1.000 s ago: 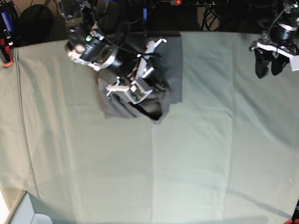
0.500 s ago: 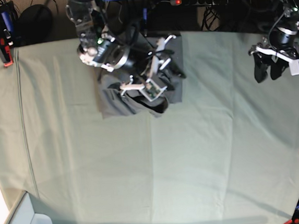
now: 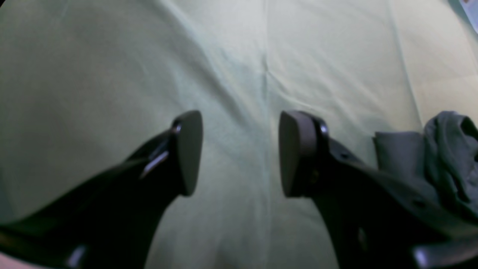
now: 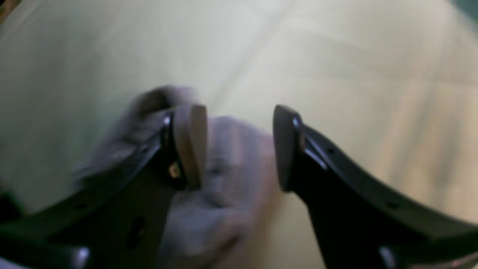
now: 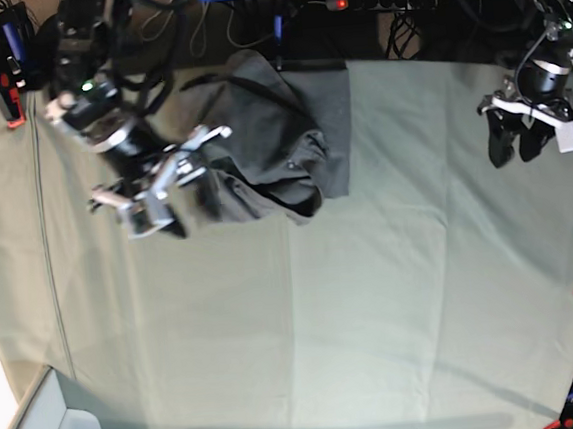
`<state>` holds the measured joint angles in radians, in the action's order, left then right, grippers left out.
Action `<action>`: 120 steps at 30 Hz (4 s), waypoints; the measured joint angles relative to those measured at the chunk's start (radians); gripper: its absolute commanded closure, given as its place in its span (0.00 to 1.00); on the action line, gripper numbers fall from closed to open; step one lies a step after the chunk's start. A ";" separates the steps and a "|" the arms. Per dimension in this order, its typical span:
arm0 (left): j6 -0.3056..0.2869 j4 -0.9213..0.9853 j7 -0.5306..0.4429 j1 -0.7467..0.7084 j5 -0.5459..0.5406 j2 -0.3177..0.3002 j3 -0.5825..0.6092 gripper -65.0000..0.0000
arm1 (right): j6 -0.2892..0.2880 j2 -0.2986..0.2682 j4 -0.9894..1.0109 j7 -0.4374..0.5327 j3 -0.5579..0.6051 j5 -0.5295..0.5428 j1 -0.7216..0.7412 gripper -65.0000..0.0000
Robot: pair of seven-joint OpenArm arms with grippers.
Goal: Layout the t-shirt on the table in an organized manner, then fold the t-shirt properly
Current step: 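Fold the shirt end again with the right gripper onto the folded pile, then press and tuck the folded shirt edges with both grippers to square it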
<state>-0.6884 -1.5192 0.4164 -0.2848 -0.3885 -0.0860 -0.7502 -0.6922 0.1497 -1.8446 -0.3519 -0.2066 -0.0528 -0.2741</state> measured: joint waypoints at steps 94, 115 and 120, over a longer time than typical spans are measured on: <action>0.000 -0.006 -0.001 0.012 0.002 0.000 0.026 0.50 | 0.001 -0.034 0.620 0.000 0.454 -0.006 0.297 0.55; 0.000 -0.001 -0.001 0.020 0.002 -0.002 0.065 0.50 | 0.000 -0.003 0.673 0.005 0.508 0.002 0.380 0.48; 0.000 -0.001 -0.001 0.019 0.002 0.004 0.127 0.50 | 0.000 -0.003 0.472 -0.007 0.502 -0.006 0.283 0.45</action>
<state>-0.6884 -1.5204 0.4152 -0.2657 -0.3870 -0.0822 -0.6228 -0.6922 0.1471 -1.3724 -0.3588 0.2951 -0.0589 0.0090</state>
